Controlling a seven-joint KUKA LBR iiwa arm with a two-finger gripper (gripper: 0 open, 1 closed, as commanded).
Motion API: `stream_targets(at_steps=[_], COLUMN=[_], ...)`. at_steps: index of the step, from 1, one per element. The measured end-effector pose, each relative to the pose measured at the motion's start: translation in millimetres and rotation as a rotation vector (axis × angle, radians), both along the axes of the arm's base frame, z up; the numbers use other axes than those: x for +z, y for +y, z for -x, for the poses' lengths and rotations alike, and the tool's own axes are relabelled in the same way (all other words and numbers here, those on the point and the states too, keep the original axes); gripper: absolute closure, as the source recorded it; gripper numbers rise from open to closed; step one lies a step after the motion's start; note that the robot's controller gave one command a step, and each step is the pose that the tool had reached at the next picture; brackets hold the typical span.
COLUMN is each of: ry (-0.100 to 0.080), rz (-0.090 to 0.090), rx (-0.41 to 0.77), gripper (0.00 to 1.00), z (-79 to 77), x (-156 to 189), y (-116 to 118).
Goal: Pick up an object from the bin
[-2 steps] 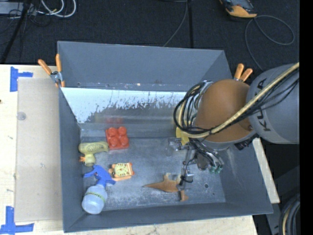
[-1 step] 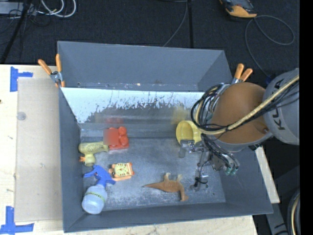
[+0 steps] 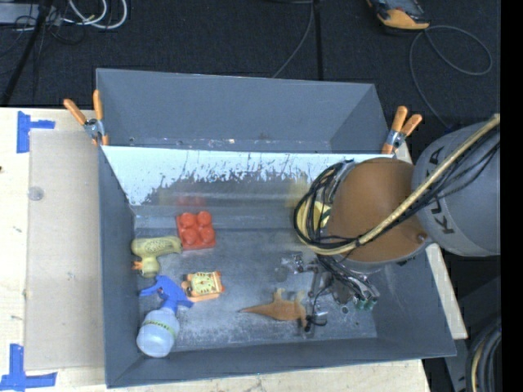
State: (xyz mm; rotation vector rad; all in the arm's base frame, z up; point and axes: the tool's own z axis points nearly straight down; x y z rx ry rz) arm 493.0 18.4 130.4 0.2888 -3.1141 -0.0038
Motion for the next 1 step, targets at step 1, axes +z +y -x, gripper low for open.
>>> stream_targets(at_steps=[1], ry=[-0.005], rz=[0.004], rx=[-0.187], gripper=[0.00], z=[-1.3], x=[-53.3], y=[-4.5])
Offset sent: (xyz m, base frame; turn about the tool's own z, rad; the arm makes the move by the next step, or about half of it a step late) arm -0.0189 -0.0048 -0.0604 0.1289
